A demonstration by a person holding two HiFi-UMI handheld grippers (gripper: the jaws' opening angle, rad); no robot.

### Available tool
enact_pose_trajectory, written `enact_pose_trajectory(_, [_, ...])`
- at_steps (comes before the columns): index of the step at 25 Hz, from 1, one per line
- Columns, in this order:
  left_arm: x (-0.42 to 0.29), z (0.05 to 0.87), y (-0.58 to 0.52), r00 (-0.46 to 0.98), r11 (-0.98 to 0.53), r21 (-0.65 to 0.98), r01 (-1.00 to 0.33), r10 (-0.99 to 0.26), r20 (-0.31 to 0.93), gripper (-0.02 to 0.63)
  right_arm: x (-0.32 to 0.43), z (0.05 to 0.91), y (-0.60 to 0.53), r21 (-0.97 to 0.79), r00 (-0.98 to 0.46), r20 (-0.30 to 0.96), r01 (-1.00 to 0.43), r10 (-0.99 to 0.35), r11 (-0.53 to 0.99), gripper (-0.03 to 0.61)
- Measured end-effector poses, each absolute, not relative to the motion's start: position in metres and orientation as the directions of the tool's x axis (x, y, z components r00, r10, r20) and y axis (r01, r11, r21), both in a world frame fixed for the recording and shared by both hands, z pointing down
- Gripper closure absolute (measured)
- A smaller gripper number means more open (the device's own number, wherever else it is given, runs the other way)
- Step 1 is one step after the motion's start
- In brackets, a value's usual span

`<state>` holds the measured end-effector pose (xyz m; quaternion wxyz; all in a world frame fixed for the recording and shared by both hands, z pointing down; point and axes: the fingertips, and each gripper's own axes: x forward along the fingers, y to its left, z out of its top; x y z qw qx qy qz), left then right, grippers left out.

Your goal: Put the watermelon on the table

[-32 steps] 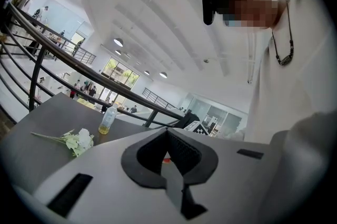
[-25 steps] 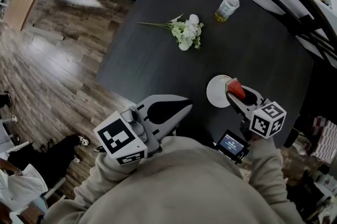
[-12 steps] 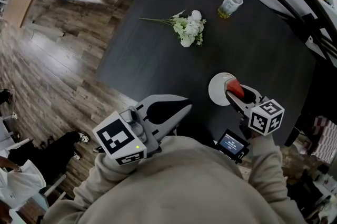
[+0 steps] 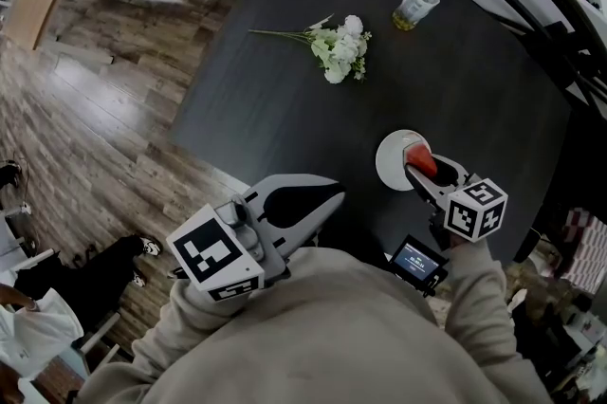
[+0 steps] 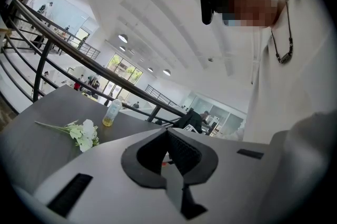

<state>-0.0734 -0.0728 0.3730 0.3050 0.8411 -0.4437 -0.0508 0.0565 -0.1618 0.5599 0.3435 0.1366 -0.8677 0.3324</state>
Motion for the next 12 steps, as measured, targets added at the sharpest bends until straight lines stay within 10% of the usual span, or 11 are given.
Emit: enact_pose_trajectory(12, [-0.075, 0.38, -0.068, 0.592, -0.4, 0.566, -0.72, -0.78, 0.202, 0.609, 0.059, 0.587, -0.157, -0.467, -0.688, 0.726, -0.469, 0.022, 0.75, 0.393])
